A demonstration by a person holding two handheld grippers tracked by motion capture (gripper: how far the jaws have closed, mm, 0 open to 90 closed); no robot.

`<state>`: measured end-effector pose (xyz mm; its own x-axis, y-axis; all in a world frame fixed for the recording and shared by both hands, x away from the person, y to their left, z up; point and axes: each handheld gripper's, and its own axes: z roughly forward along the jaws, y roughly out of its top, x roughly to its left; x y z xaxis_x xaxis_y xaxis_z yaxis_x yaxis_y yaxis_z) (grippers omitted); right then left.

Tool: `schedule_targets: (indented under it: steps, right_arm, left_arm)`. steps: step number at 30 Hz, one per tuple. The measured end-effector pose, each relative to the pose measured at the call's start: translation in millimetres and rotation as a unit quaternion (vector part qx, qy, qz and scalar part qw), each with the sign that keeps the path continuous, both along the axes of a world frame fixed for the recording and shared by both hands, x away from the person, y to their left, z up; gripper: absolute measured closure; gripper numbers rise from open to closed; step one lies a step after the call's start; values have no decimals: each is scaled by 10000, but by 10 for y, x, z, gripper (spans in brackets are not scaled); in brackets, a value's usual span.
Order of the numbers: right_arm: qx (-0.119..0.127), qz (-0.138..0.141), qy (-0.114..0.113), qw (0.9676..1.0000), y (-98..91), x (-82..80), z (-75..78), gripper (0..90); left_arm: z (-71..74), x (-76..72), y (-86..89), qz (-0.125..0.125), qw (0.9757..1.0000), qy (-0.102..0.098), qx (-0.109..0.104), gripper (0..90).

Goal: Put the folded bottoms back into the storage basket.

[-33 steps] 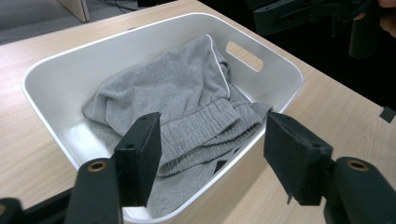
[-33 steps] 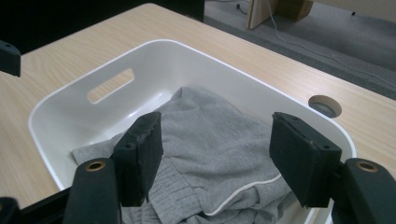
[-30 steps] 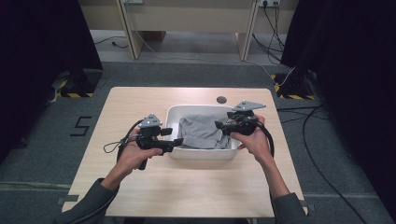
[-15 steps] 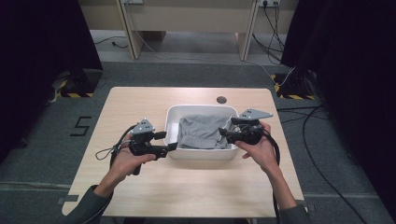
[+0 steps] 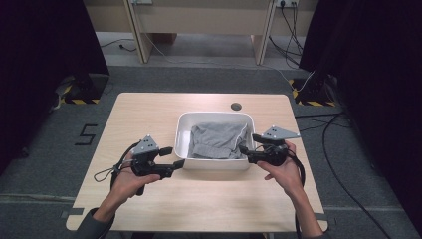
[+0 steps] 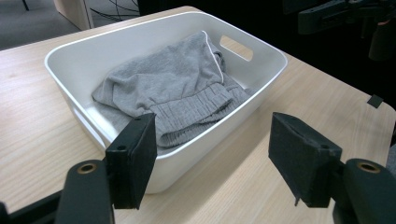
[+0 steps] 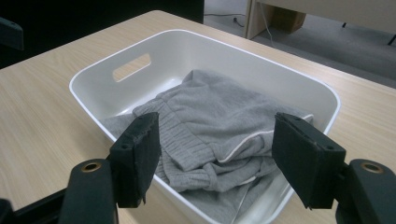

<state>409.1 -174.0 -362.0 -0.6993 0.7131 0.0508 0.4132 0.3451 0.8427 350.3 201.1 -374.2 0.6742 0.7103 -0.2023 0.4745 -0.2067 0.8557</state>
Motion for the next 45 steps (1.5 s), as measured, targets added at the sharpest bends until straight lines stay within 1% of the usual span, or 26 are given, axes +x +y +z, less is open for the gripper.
schedule_targets:
  steps: [1, 3, 6, 7, 10, 15, 17, 18, 20, 24, 25, 27, 29, 31, 32, 33, 35, 36, 39, 45]
  right_arm:
    - [-6, -12, -23, 10000, -13, -20, -8, 331]
    - [50, -12, 20, 10000, -37, -73, -33, 323]
    - [152, -13, -44, 9999, -58, -123, -78, 321]
    - [152, -44, -24, 9999, -66, -146, -89, 319]
    - [129, -113, -127, 9998, -87, -213, -117, 316]
    - [231, -112, -157, 9995, -99, -313, -159, 313]
    - [190, -145, -184, 9995, -106, -344, -175, 312]
    - [181, -156, -182, 9995, -109, -361, -185, 310]
    - [199, -173, -204, 9994, -117, -403, -210, 309]
    - [247, -240, -233, 9991, -149, -472, -241, 308]
    - [209, -272, -244, 9991, -159, -490, -253, 307]
    - [158, -240, -222, 9993, -168, -501, -251, 307]
    - [238, -287, -241, 9990, -185, -514, -246, 307]
    - [263, -293, -244, 9989, -199, -525, -250, 307]
    - [242, -316, -230, 9989, -211, -535, -254, 306]
    - [256, -322, -239, 9989, -222, -540, -267, 306]
    - [191, -367, -217, 9989, -255, -556, -298, 304]
    - [213, -391, -195, 9988, -264, -562, -321, 303]
    - [191, -422, -109, 9989, -309, -594, -386, 284]
    - [195, -459, -121, 9987, -418, -648, -460, 244]
  left_arm:
    - [-5, -16, 9, 9, 10000, -11, 16, 319]
    - [-28, -51, 22, -10, 10000, -23, 38, 317]
    - [-67, -90, 38, 10, 10000, -22, 9, 313]
    - [-78, -100, 44, 10, 10000, -25, 25, 310]
    - [-104, -138, 65, 6, 9999, -83, 66, 297]
    - [-122, -183, 76, -21, 9999, -158, 29, 264]
    - [-120, -203, 80, -18, 9998, -194, 50, 246]
    - [-122, -216, 85, 8, 9998, -198, 18, 226]
    - [-129, -229, 93, 15, 9998, -222, -5, 219]
    - [-185, -250, 109, 59, 9998, -167, -39, 178]
    - [-195, -253, 111, 43, 9999, -150, -42, 164]
    - [-226, -262, 113, 10, 9999, -130, -70, 162]
    - [-249, -271, 118, 23, 9999, -112, -41, 152]
    - [-262, -281, 132, 41, 9999, -98, -35, 152]
    - [-265, -287, 140, 52, 9999, -118, -71, 152]
    - [-266, -293, 153, 46, 9999, -145, -59, 152]
    - [-274, -301, 166, 68, 9998, -180, -34, 152]
    - [-283, -304, 171, 83, 9998, -189, -10, 152]
    - [-320, -312, 178, 89, 9999, -131, 42, 152]
    - [-408, -335, 180, 100, 9999, -19, 65, 153]
